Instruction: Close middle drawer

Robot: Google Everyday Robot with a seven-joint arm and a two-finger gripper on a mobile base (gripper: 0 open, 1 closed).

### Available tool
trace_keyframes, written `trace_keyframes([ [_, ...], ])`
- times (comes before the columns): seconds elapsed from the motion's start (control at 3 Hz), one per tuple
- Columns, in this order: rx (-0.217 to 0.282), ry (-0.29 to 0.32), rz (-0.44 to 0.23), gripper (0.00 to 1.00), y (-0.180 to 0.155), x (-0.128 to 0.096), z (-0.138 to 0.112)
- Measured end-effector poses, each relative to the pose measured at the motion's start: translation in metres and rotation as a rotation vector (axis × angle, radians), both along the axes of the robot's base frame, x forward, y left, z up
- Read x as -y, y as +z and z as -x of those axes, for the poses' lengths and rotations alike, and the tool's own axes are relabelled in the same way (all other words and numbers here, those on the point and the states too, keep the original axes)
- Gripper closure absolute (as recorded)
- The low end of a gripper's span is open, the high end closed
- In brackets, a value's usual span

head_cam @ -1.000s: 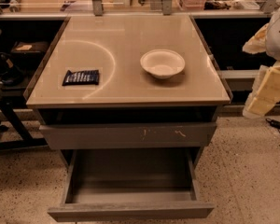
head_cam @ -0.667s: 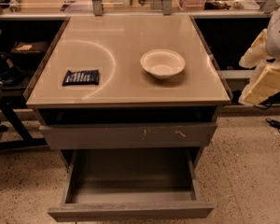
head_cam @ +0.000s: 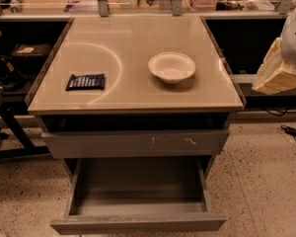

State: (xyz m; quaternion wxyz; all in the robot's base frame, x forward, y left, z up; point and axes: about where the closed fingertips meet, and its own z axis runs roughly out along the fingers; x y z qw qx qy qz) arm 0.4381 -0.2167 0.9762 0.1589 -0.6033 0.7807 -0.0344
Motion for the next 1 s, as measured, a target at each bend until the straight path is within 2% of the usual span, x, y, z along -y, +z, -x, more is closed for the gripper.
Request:
trace_keyframes([
  [0.33, 0.000, 0.000, 0.000, 1.00, 0.000, 0.000, 0.000],
  [0.67, -0.031, -0.007, 0.018, 1.00, -0.023, 0.002, 0.016],
  [1.0, -0.089, 0.024, 0.038, 1.00, -0.065, -0.009, 0.056],
])
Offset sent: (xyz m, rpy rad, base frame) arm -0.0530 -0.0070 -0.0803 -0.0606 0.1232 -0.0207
